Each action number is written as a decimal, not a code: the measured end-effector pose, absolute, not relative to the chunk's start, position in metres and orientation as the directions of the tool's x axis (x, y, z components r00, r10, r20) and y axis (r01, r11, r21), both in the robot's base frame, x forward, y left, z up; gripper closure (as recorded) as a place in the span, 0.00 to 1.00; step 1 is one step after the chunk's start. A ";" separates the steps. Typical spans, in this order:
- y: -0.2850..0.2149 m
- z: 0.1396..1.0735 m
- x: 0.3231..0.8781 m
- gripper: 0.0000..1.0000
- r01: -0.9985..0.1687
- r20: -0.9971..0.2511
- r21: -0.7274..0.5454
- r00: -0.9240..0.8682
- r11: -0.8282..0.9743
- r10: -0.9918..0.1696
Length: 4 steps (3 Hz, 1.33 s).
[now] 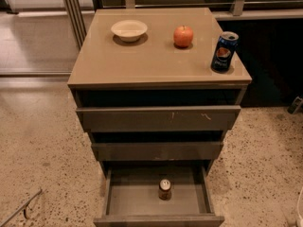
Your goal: Pick orange can from bottom drawer and place on counter
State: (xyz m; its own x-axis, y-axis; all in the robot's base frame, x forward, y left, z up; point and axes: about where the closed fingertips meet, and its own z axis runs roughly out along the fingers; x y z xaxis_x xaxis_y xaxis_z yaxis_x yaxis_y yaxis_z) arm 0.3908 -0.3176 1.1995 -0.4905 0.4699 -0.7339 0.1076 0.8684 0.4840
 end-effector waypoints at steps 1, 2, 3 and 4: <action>-0.318 1.199 0.391 0.00 0.108 -0.734 0.484 -0.491 0.868 0.470; -0.314 1.187 0.401 0.00 0.108 -0.713 0.483 -0.527 0.869 0.462; -0.307 1.172 0.428 0.00 0.109 -0.667 0.464 -0.611 0.879 0.427; -0.293 1.156 0.456 0.00 0.121 -0.573 0.461 -0.716 0.879 0.399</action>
Offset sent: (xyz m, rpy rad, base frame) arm 0.0193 0.0031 -0.0292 0.0122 0.0839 0.0378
